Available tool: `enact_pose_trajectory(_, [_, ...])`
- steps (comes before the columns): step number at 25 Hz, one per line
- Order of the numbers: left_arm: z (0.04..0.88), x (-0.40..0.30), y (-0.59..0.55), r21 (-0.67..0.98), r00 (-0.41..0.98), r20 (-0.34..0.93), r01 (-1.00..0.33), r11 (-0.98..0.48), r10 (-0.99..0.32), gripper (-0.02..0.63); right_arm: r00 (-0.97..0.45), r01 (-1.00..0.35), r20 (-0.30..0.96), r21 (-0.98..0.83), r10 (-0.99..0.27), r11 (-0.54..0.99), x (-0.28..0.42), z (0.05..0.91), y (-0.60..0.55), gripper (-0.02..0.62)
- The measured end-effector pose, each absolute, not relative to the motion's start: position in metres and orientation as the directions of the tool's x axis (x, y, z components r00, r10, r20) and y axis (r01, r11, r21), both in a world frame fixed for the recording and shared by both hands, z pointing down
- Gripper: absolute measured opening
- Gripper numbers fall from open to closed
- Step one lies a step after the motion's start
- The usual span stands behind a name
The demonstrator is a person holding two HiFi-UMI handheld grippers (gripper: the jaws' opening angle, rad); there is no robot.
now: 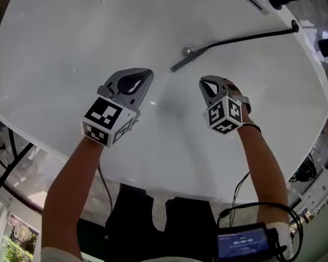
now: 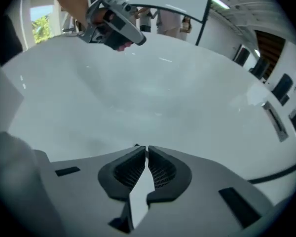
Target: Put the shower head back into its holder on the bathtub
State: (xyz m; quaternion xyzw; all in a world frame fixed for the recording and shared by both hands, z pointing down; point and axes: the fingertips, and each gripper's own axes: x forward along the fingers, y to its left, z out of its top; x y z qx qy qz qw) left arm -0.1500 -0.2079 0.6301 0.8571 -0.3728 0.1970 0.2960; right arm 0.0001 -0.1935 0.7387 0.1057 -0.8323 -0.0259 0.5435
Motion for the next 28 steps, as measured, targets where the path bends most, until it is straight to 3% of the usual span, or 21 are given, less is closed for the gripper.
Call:
enact_pose_trajectory(5, [0.728,-0.146,-0.218,0.321,0.602,0.635,-0.776,-0.543,-0.484,0.017,-0.337,-0.001,0.926,0.18,-0.17,0.984,-0.008,0.83,-0.211,0.017])
enact_pose_trajectory(9, [0.776,-0.138,-0.218,0.35,0.595,0.67,-0.78,-0.519,-0.444,0.018,-0.296,0.02,0.941,0.178,-0.164,0.984,-0.005,0.884,-0.232,0.091])
enact_pose_trajectory(12, [0.803,-0.138,-0.212,0.393,0.596,0.692,-0.784,-0.481,-0.407,0.018,-0.268,0.114,0.952,0.181,-0.146,0.977,-0.007,0.921,-0.236,0.126])
enact_pose_trajectory(16, [0.821,-0.141,-0.217,0.431,0.612,0.687,-0.778,-0.457,-0.393,0.017,-0.19,0.251,0.975,0.165,-0.119,0.954,-0.005,0.964,-0.243,0.169])
enact_pose_trajectory(21, [0.834,-0.143,-0.215,0.482,0.638,0.668,-0.763,-0.43,-0.383,0.017,-0.072,0.457,0.993,0.114,-0.091,0.882,0.002,1.01,-0.238,0.175])
enact_pose_trajectory(28, [0.836,-0.148,-0.219,0.515,0.666,0.636,-0.742,-0.429,-0.389,0.017,-0.015,0.484,0.995,0.097,-0.103,0.87,0.005,1.036,-0.25,0.173])
